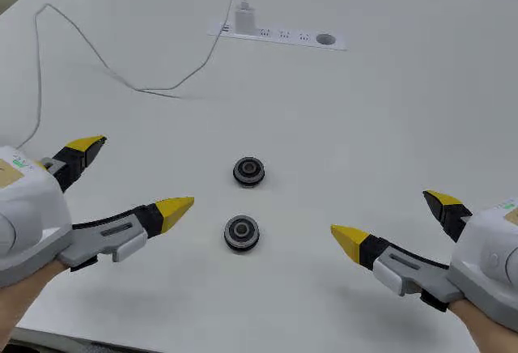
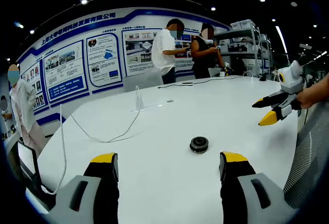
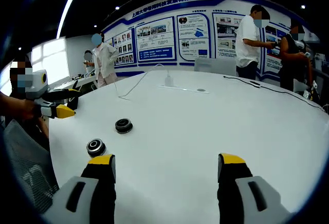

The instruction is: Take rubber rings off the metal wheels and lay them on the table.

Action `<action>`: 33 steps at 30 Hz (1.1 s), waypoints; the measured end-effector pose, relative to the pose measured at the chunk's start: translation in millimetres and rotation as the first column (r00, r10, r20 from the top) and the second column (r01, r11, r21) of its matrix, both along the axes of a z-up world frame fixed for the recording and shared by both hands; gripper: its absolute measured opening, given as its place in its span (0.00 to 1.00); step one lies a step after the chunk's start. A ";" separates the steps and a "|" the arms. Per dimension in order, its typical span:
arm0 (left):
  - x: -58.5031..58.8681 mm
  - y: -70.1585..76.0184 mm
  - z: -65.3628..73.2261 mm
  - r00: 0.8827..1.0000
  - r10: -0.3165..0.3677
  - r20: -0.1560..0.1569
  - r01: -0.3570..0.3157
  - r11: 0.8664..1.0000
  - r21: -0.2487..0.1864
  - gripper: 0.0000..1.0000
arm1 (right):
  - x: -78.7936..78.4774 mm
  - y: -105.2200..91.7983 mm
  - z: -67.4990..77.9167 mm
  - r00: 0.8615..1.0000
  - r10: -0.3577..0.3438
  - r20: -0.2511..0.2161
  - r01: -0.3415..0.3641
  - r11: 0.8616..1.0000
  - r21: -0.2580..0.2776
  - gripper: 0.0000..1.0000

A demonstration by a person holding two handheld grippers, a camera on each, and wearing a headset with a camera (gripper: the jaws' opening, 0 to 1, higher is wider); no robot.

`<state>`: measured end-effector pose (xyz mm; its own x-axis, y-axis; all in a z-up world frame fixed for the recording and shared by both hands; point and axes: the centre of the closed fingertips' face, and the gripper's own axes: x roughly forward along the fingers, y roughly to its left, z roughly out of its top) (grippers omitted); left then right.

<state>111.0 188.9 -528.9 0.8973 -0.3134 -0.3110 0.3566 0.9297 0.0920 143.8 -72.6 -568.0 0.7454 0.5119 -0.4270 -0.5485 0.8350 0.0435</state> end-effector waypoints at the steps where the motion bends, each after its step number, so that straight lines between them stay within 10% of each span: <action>1: 0.2 -3.6 -0.7 1.000 -0.012 0.000 0.012 1.000 0.006 0.82 | -0.4 0.1 -0.4 1.000 0.001 -0.002 -0.001 1.000 0.001 0.83; 13: -3.4 -49.3 -15.9 0.985 -0.165 -0.048 0.166 0.986 0.018 0.69 | -3.1 1.3 2.6 1.000 -0.005 -0.018 0.005 0.999 0.033 0.79; 33: -11.6 -99.1 -45.0 0.914 -0.385 -0.132 0.397 0.914 0.083 0.40 | -6.3 3.7 -5.2 0.998 0.006 -0.057 -0.002 0.998 0.058 0.75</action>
<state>99.3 89.8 -573.9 0.6679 -0.5916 -0.4515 0.7028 0.7010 0.1211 137.5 -68.9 -573.2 0.7187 0.5399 -0.4381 -0.5470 0.8280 0.1232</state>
